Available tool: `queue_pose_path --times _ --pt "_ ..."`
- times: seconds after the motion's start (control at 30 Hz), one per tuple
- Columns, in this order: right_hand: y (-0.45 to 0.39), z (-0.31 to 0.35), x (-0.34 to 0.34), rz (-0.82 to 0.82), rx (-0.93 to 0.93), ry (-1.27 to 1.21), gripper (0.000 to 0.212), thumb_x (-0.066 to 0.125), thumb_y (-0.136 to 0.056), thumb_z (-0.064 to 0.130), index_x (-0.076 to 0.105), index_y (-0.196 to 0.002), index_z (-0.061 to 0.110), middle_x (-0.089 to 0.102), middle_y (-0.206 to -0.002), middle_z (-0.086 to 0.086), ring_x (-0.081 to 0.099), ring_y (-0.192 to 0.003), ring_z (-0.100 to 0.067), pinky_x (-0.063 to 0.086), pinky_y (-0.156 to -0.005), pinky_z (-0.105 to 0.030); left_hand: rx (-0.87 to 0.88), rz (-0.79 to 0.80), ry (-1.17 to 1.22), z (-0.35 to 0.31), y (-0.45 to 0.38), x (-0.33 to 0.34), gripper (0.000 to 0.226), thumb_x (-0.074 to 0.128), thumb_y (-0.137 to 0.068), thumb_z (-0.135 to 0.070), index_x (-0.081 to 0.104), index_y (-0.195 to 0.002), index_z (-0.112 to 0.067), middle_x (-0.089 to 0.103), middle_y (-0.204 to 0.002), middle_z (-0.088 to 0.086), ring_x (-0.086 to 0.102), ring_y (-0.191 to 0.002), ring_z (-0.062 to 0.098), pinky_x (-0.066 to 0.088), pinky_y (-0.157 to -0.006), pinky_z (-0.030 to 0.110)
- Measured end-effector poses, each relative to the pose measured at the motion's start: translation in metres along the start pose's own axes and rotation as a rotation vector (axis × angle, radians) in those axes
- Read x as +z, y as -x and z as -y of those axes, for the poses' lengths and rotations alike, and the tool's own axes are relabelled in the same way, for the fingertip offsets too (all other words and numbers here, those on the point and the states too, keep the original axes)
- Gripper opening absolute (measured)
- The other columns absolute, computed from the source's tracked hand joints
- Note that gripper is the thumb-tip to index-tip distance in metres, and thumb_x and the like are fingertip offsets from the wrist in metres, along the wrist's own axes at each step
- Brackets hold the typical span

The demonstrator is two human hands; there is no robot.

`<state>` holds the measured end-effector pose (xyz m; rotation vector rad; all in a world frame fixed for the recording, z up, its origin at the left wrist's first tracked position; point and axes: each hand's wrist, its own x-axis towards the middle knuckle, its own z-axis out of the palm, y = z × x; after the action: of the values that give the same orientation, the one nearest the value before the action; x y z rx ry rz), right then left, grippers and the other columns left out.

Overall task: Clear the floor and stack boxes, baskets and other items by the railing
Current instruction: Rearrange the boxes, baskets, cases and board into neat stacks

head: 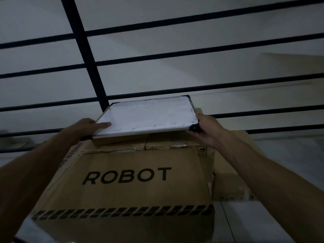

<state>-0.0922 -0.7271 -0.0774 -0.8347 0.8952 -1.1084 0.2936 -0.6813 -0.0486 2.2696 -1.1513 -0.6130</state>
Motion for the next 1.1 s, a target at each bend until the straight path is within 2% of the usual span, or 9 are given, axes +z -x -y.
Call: queue_pose_path --times 0.13,0.23,0.37,0.43,0.47,0.57,0.73,0.93,1.1 --pt "-0.010 -0.002 0.003 -0.017 -0.002 0.023 0.012 0.051 -0.102 0.011 0.062 -0.096 0.010 0.065 -0.103 -0.013 0.064 -0.094 -0.024 0.059 -0.070 -0.034 -0.051 0.041 0.089 0.000 -0.001 0.001 0.088 0.073 -0.074 -0.066 0.050 -0.137 -0.008 0.054 -0.128 0.016 0.058 -0.106 0.034 0.054 -0.093 0.047" --pt "-0.015 -0.002 0.000 -0.019 0.008 0.033 0.012 0.050 -0.103 0.013 0.061 -0.104 0.009 0.064 -0.111 -0.016 0.064 -0.098 -0.025 0.062 -0.062 -0.032 -0.061 0.055 0.100 -0.003 -0.006 0.005 0.085 0.069 -0.080 -0.063 0.047 -0.139 -0.007 0.053 -0.124 0.016 0.058 -0.094 0.029 0.054 -0.072 0.041" --pt "-0.017 0.001 -0.005 0.048 0.033 0.105 0.027 0.054 -0.103 0.026 0.062 -0.121 0.007 0.065 -0.117 -0.016 0.065 -0.102 -0.026 0.062 -0.065 -0.033 -0.030 -0.084 -0.138 -0.011 -0.010 0.009 0.093 0.061 -0.072 -0.078 0.056 -0.119 0.002 0.058 -0.120 0.023 0.055 -0.079 0.029 0.047 -0.069 0.037" --pt "-0.017 0.004 -0.009 0.045 0.027 0.193 0.034 0.053 -0.102 0.036 0.062 -0.118 0.008 0.064 -0.113 -0.016 0.065 -0.101 -0.026 0.062 -0.068 -0.036 0.076 -0.217 -0.287 -0.022 -0.009 0.013 0.089 0.062 -0.074 -0.076 0.056 -0.112 0.004 0.060 -0.119 0.026 0.056 -0.083 0.032 0.044 -0.068 0.037" --pt "-0.017 0.007 -0.011 0.030 0.019 0.236 0.039 0.052 -0.101 0.041 0.061 -0.119 0.007 0.063 -0.113 -0.017 0.065 -0.100 -0.027 0.062 -0.069 -0.037 0.158 -0.278 -0.319 -0.030 -0.007 0.016 0.084 0.065 -0.080 -0.068 0.054 -0.117 0.006 0.060 -0.121 0.026 0.057 -0.091 0.035 0.044 -0.071 0.038" --pt "-0.018 0.015 -0.023 -0.054 -0.018 0.372 0.053 0.046 -0.102 0.051 0.055 -0.122 0.003 0.063 -0.114 -0.020 0.069 -0.098 -0.030 0.062 -0.068 -0.039 0.400 -0.337 -0.332 -0.064 0.000 0.029 0.070 0.068 -0.087 -0.052 0.056 -0.122 0.008 0.063 -0.114 0.024 0.060 -0.100 0.038 0.046 -0.075 0.041" --pt "-0.003 0.033 -0.050 -0.106 -0.061 0.558 0.061 0.039 -0.103 0.054 0.060 -0.113 -0.002 0.073 -0.094 -0.022 0.076 -0.079 -0.030 0.063 -0.068 -0.038 0.650 -0.228 -0.326 -0.132 0.030 0.076 0.058 0.062 -0.095 -0.044 0.057 -0.131 0.002 0.062 -0.128 0.022 0.061 -0.113 0.035 0.047 -0.090 0.039" --pt "0.036 0.063 -0.092 -0.141 -0.214 0.920 0.050 0.043 -0.105 0.045 0.063 -0.109 0.000 0.073 -0.090 -0.016 0.075 -0.070 -0.024 0.062 -0.063 -0.034 0.897 -0.042 -0.179 -0.209 0.079 0.139 0.035 0.064 -0.095 -0.038 0.073 -0.112 -0.008 0.071 -0.113 0.012 0.064 -0.096 0.022 0.049 -0.083 0.033" --pt "0.073 0.089 -0.151 -0.252 -0.271 1.222 0.045 0.045 -0.104 0.041 0.066 -0.099 0.001 0.074 -0.083 -0.014 0.074 -0.064 -0.019 0.062 -0.061 -0.032 1.017 0.158 -0.116 -0.265 0.131 0.195 0.032 0.066 -0.094 -0.037 0.074 -0.108 -0.010 0.075 -0.097 0.007 0.071 -0.085 0.015 0.056 -0.079 0.030"
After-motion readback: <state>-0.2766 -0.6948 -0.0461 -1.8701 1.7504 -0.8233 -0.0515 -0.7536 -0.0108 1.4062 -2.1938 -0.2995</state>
